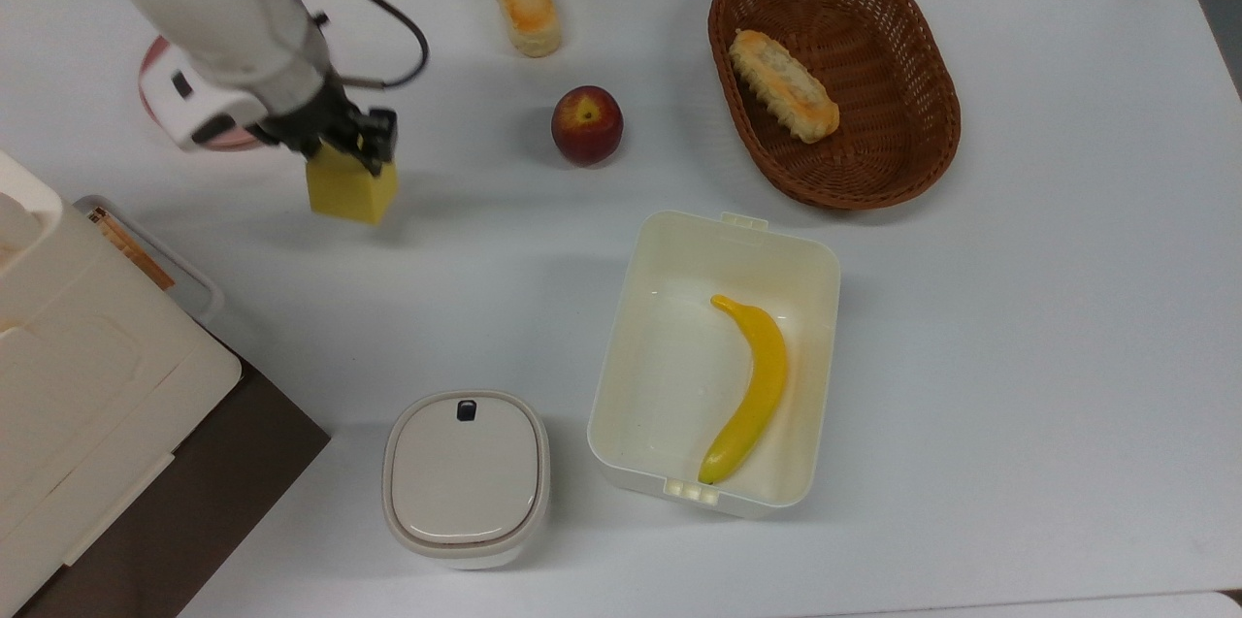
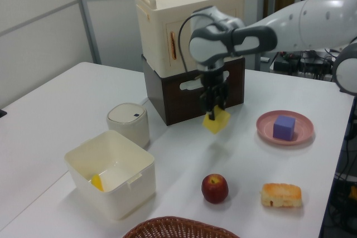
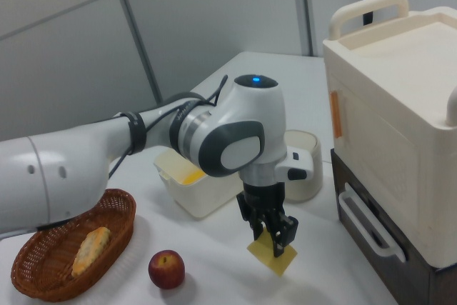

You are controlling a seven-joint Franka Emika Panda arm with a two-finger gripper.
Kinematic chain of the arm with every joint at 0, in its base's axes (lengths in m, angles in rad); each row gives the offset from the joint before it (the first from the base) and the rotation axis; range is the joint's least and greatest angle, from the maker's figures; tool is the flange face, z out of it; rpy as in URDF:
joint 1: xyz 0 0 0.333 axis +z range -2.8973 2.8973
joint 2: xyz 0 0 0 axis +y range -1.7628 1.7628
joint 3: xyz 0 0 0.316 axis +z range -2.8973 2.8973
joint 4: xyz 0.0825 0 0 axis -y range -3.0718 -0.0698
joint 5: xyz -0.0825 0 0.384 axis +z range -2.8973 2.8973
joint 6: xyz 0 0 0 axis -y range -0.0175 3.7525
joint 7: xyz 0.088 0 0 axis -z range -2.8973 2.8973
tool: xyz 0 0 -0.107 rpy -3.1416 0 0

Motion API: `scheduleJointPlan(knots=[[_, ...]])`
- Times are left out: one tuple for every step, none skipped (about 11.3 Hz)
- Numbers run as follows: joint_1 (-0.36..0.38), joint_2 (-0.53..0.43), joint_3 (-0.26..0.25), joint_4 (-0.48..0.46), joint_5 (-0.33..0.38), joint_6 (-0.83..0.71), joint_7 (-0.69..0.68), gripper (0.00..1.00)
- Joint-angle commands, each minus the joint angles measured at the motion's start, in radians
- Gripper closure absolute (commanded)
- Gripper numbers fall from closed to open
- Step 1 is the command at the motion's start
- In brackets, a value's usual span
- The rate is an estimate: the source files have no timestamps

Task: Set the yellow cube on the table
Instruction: 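Lift the yellow cube off the purple cube and carry it beside the plate, then lower the yellow cube onto the table and open the gripper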

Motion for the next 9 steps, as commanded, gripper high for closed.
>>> scheduleJointPlan(knots=[[0.055,0.060,-0.010,-0.011,0.018,0.135,0.081,0.64],[0.065,0.064,-0.010,-0.012,0.017,0.154,0.095,0.42],[0.079,0.062,-0.012,-0.017,0.005,0.155,0.113,0.04],[0.079,0.059,-0.012,-0.014,0.005,0.152,0.133,0.00],[0.079,0.044,-0.012,-0.008,0.005,0.143,0.135,0.00],[0.079,0.006,-0.012,-0.006,0.005,0.142,0.135,0.00],[0.078,-0.036,-0.013,-0.006,0.005,0.134,0.135,0.00],[0.079,-0.077,-0.013,-0.006,0.003,0.117,0.134,0.00],[0.085,-0.106,-0.013,-0.005,0.000,0.102,0.134,0.00]])
